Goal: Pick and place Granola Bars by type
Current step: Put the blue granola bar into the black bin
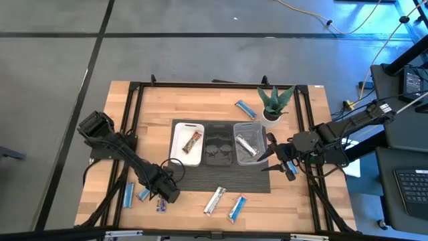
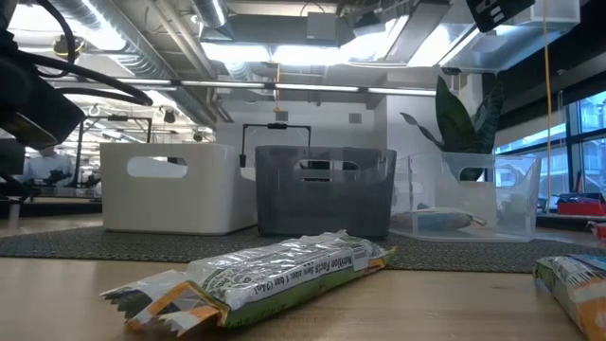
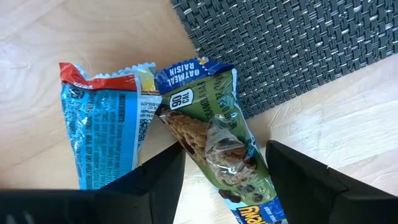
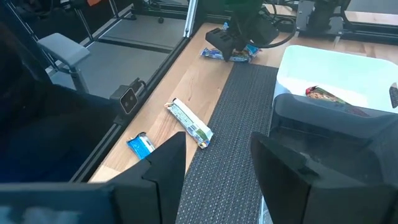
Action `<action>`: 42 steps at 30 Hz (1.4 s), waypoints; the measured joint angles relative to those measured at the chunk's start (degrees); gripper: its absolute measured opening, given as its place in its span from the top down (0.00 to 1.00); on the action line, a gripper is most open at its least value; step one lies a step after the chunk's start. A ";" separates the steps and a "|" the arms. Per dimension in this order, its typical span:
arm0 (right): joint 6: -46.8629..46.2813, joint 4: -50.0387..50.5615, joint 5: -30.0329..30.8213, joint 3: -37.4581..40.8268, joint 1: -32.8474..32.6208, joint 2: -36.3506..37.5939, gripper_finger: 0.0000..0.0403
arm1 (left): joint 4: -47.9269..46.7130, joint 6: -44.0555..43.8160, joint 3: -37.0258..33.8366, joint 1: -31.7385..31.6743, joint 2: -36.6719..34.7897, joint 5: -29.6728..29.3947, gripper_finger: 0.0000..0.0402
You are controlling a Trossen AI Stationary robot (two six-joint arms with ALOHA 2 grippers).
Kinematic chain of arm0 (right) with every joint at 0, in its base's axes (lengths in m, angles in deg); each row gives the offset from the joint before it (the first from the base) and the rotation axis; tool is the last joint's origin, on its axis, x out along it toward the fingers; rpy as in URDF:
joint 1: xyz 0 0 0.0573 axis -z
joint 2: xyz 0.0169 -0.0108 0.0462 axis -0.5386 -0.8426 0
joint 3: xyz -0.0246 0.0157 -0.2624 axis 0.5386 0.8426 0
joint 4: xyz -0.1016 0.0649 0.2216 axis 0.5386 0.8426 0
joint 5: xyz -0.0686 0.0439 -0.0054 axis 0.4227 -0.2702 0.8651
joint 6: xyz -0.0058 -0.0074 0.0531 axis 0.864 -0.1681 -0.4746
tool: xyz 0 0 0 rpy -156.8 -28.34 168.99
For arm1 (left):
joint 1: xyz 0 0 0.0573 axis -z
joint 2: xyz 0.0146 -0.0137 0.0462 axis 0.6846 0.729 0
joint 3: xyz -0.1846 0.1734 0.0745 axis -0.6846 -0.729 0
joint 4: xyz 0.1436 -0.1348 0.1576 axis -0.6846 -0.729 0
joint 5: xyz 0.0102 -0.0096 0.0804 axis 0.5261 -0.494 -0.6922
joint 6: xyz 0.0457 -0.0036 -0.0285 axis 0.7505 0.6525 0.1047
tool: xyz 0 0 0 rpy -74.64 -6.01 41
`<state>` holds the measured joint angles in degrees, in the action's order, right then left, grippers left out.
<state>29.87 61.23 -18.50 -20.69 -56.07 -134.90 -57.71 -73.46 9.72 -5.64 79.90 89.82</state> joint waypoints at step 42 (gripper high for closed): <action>0.00 0.02 0.00 0.02 0.00 0.00 0.55 | -1.04 5.16 0.93 -0.02 -3.45 -3.44 0.80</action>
<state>29.87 61.25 -18.50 -20.67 -56.07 -134.90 -58.75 -68.30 10.65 -5.66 76.45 86.38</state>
